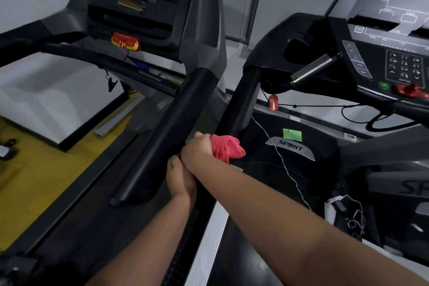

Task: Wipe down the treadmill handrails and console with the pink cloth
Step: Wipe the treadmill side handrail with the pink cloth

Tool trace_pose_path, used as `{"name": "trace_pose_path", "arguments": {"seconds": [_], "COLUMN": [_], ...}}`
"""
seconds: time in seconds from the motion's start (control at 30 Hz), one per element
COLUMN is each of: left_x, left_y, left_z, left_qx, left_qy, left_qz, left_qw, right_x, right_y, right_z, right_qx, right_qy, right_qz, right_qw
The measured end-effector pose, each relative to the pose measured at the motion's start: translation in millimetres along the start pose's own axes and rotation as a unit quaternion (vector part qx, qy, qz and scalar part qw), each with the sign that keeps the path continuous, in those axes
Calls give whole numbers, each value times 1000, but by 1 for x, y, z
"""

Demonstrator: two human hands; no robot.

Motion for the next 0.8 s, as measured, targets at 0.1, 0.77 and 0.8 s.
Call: {"name": "trace_pose_path", "arguments": {"seconds": [0.1, 0.77, 0.8], "left_x": [-7, -28, -27], "left_y": [-3, 13, 14], "left_z": [-7, 5, 7], "left_qx": [-4, 42, 44], "left_qy": [15, 282, 275], "left_qz": [19, 104, 102], "left_qw": [1000, 953, 955], "right_x": [2, -25, -18], "right_y": [-15, -51, -44], "right_z": [-10, -66, -61], "right_qx": [22, -43, -54], "right_qy": [57, 304, 250], "right_qz": [-84, -365, -325], "right_qw": [995, 879, 910]}}
Point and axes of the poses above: each hand's wrist, its own y-axis towards the middle knuckle, its own x-axis out of the back of the hand, z = x × y, the point moved 8 cm from there along y, towards the middle knuckle, and after that the axes turned 9 degrees about z, right-handed, at the moved point
